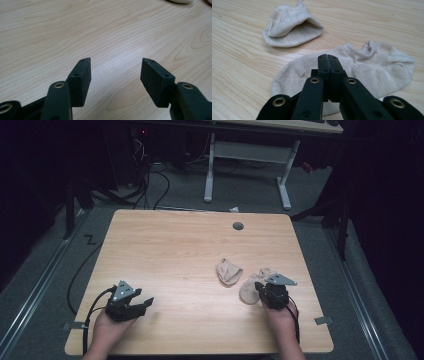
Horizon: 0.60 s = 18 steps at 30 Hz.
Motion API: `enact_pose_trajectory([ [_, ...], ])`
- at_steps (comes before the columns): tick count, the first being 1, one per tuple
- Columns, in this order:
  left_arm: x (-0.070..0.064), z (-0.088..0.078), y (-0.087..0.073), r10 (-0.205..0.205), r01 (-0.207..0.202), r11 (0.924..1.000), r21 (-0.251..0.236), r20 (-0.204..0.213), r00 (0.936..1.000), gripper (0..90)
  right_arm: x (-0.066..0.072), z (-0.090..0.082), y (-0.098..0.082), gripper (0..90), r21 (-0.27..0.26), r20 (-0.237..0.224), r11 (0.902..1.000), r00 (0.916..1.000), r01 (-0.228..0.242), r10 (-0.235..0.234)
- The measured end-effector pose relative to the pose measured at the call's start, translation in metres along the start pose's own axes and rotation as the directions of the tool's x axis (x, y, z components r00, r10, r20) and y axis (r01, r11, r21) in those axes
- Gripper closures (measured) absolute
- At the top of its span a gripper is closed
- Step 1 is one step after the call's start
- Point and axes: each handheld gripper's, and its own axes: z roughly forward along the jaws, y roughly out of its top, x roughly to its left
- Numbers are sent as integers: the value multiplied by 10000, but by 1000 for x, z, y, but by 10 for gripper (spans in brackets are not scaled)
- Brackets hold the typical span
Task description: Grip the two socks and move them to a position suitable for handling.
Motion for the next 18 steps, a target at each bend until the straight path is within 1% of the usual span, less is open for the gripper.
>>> enact_pose_trajectory([
  [2,1,-1,-2,-15,15,10000,4,-161,9999,398,-1,1,2,900,-51,-3,9999,9999,140,-140],
  [4,2,-2,-3,-6,7,10000,65,-188,9998,394,0,2,2,900,-22,14,9999,9999,160,-160],
  [5,1,-1,-4,-53,55,9999,98,-185,9998,395,0,4,3,899,-7,3,9997,9997,264,-264],
  [7,1,-1,-4,3,1,9999,152,-221,9998,396,0,4,3,899,21,-7,9996,9996,291,-291],
  [8,-1,-2,-4,122,-117,9998,167,-297,9995,403,0,6,3,899,98,-21,9995,9996,291,-290],
  [10,-2,-2,-4,170,-165,9998,144,-325,9993,405,0,6,3,898,109,-24,9996,9996,264,-264],
  [14,-4,-3,-3,345,-341,9994,75,-532,9980,387,-1,8,3,899,290,149,9991,9994,298,-302],
  [15,-4,-2,-4,357,-354,9993,72,-558,9978,381,-1,9,3,898,356,210,9989,9993,290,-298],
  [16,-3,-2,-4,333,-329,9994,86,-563,9979,379,-3,11,2,898,509,386,9981,9986,344,-363],
  [18,-3,-2,-4,319,-314,9995,84,-565,9979,378,-5,12,1,898,574,434,9979,9986,285,-310],
])
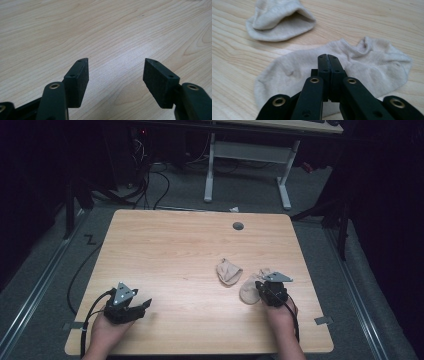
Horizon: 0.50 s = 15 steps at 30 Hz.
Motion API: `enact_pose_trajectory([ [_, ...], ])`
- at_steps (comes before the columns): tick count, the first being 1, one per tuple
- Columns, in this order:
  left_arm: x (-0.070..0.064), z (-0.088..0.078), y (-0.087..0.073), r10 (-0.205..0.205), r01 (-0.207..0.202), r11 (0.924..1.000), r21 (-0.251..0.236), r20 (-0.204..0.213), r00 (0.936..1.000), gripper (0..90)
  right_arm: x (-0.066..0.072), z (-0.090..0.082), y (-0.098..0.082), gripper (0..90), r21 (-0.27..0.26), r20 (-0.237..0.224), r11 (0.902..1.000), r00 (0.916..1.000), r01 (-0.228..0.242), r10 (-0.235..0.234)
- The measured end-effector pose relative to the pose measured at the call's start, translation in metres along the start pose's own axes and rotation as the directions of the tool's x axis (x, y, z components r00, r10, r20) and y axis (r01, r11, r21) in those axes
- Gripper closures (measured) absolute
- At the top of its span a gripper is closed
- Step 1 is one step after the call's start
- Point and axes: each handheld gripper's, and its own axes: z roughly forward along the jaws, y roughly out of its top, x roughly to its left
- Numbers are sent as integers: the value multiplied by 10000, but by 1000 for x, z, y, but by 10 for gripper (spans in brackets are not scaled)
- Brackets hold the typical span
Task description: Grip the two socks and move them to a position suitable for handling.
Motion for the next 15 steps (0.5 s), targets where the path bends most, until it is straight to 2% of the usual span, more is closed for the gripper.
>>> enact_pose_trajectory([
  [4,0,0,0,-26,26,10000,-30,63,10000,384,-5,2,-1,898,56,114,9999,9999,-108,107],
  [6,0,0,-1,-121,121,9999,3,328,9994,396,-7,1,-2,898,52,212,9999,9997,-115,114],
  [9,-1,1,-1,-80,79,10000,26,408,9991,408,-9,1,-3,898,54,267,9998,9995,-188,186],
  [15,-2,3,-2,-115,101,9997,218,660,9978,421,-15,7,-7,900,416,296,9985,9989,-366,354],
])
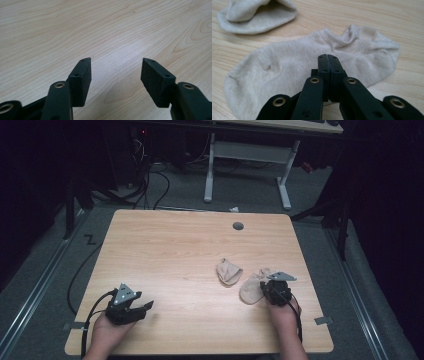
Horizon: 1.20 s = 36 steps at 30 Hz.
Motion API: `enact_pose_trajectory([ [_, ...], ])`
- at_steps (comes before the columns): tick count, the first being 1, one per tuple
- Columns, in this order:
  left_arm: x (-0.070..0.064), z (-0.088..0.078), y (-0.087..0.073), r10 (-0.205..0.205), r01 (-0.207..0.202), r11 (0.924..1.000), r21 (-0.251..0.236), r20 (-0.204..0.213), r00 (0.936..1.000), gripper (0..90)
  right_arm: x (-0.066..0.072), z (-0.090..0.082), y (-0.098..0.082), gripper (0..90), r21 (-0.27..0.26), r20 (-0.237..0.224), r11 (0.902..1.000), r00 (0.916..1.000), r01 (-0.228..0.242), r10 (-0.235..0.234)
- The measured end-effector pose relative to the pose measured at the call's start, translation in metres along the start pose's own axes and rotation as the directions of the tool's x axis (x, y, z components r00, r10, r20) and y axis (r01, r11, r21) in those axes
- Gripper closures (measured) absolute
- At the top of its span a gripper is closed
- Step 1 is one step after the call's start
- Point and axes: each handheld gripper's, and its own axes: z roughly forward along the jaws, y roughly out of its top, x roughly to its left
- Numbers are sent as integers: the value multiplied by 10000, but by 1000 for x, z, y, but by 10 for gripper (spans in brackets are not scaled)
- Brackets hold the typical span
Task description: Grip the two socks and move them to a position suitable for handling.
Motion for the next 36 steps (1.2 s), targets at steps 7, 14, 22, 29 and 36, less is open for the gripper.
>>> enact_pose_trajectory([
  [7,-2,-3,2,-189,189,9995,-242,11,9998,396,5,-1,-1,899,33,-185,9998,9996,198,-197],
  [14,-1,-4,2,-175,174,9996,-224,-40,9998,392,18,-7,-5,899,89,-642,9983,9963,571,-564],
  [22,1,-6,3,-185,186,9994,-283,34,9998,402,37,-12,-7,898,85,-1286,9959,9877,904,-886],
  [29,-1,-3,6,-92,95,9995,-292,98,9999,417,49,-13,-7,898,86,-1646,9928,9795,1193,-1162],
  [36,-6,1,7,120,-117,9998,-158,214,9997,421,67,-14,-7,898,-11,-2054,9833,9623,1817,-1781],
])
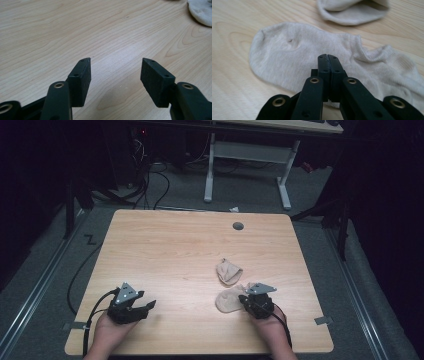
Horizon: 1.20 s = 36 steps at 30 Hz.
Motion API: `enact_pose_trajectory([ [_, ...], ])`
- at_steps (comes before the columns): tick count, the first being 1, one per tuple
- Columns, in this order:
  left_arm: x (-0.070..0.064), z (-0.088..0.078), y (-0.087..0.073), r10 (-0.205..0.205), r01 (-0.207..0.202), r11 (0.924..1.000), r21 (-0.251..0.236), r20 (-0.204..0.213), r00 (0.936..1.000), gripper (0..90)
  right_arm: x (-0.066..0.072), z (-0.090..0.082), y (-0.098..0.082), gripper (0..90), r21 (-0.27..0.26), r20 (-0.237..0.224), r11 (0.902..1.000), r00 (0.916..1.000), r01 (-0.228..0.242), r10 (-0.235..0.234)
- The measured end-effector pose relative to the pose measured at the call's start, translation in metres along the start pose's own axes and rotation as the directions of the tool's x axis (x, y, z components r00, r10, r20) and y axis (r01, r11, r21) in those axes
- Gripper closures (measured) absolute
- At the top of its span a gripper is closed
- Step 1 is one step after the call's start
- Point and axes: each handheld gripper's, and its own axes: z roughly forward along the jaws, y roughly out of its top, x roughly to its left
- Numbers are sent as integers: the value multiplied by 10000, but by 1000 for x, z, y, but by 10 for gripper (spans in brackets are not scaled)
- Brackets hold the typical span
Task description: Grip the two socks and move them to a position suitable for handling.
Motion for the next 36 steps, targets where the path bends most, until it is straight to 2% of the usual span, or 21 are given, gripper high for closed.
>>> enact_pose_trajectory([
  [1,-2,1,1,51,-52,10000,20,36,10000,421,10,1,2,897,26,-163,9994,9992,355,-355],
  [3,-4,3,1,122,-123,9999,69,94,9999,421,12,2,3,897,41,-177,9990,9988,454,-453],
  [4,-5,4,2,148,-149,9998,104,120,9998,420,19,3,4,897,34,-179,9978,9976,666,-665],
  [6,-8,5,2,216,-217,9997,95,167,9996,421,29,5,7,896,24,-359,9954,9947,961,-960],
  [7,-10,5,2,253,-255,9996,121,196,9995,420,39,8,10,897,-14,-480,9916,9904,1293,-1293],
  [8,-12,6,2,291,-293,9995,117,245,9993,420,39,8,10,897,-14,-480,9916,9904,1293,-1293],
  [15,-21,9,5,400,-403,9992,51,491,9980,426,69,15,18,897,-152,-1022,9774,9721,2107,-2111],
  [17,-25,9,6,484,-486,9988,26,536,9974,427,71,15,18,896,-140,-1058,9758,9701,2183,-2185],
  [18,-26,10,6,520,-521,9986,-3,526,9973,440,73,15,19,894,-163,-1167,9725,9655,2323,-2326],
  [19,-29,10,6,648,-646,9979,-56,510,9966,460,73,14,20,894,-175,-1215,9738,9662,2268,-2272],
  [20,-31,10,7,715,-707,9974,-158,565,9958,497,72,10,20,894,-405,-1183,9744,9672,2213,-2246],
  [22,-36,11,9,828,-808,9962,-320,674,9943,543,64,0,21,895,-799,-1027,9795,9759,1850,-1927],
  [23,-38,12,10,876,-850,9957,-380,734,9934,561,58,-4,20,895,-993,-877,9808,9803,1680,-1768],
  [24,-43,16,13,946,-919,9951,-362,810,9922,604,47,-12,18,896,-1171,-614,9844,9884,1310,-1388],
  [25,-43,16,13,946,-919,9951,-362,810,9922,627,47,-12,18,896,-1171,-614,9844,9884,1310,-1388],
  [27,-49,21,16,975,-946,9949,-358,896,9912,642,33,-17,13,897,-1161,-273,9889,9949,930,-968],
  [29,-57,30,22,1022,-990,9945,-331,1155,9880,695,21,-18,6,898,-1026,14,9931,9983,573,-575],
  [32,-65,37,26,1176,-1143,9929,-327,1316,9843,735,16,-17,3,898,-952,73,9944,9989,464,-459],
  [34,-75,46,29,1654,-1637,9862,-239,1413,9760,772,14,-17,2,898,-915,148,9948,9990,442,-430],
  [35,-84,54,30,1942,-1941,9809,-157,1537,9688,786,12,-16,2,898,-913,93,9949,9991,418,-411],
  [36,-84,54,30,1942,-1941,9809,-157,1537,9688,789,12,-16,2,898,-913,93,9949,9991,418,-411],
])
